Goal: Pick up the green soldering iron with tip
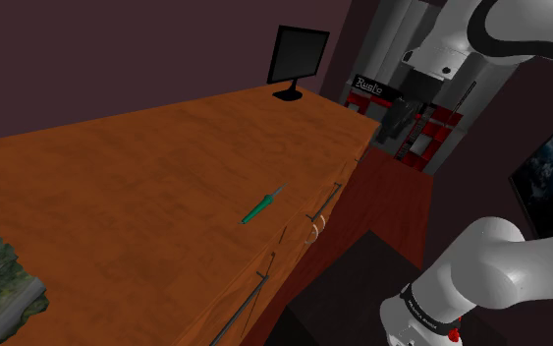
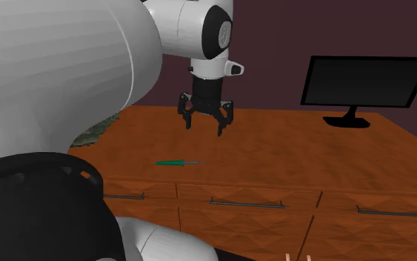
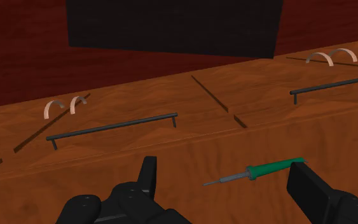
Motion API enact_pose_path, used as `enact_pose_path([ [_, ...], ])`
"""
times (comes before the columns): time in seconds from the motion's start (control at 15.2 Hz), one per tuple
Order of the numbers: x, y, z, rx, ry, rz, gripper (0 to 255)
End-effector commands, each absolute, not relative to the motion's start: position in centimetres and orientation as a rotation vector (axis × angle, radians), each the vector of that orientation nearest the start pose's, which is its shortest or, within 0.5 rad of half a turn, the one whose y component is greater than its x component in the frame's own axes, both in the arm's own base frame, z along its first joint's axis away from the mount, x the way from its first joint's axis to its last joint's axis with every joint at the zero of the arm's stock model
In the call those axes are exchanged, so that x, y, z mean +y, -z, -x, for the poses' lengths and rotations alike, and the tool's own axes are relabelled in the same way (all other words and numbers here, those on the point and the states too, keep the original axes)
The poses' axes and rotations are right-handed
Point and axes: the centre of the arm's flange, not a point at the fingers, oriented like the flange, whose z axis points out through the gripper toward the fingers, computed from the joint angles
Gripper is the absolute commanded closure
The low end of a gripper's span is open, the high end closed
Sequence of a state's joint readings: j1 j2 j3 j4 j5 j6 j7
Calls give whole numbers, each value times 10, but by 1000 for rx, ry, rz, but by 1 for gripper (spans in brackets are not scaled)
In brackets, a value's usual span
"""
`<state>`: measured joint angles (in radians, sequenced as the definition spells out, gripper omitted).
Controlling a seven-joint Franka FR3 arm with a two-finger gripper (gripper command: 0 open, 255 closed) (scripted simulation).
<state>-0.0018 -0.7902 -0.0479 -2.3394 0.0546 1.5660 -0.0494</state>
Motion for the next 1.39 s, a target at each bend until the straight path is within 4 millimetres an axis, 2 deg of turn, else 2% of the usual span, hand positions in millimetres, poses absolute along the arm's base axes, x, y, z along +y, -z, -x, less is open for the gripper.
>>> enact_pose_path([
  [0.0,-14,-599,-305,-22,31,3053,0],
  [0.66,55,-506,-363,530,-45,2959,0],
  [1.32,105,-411,-436,1050,-117,2769,0],
])
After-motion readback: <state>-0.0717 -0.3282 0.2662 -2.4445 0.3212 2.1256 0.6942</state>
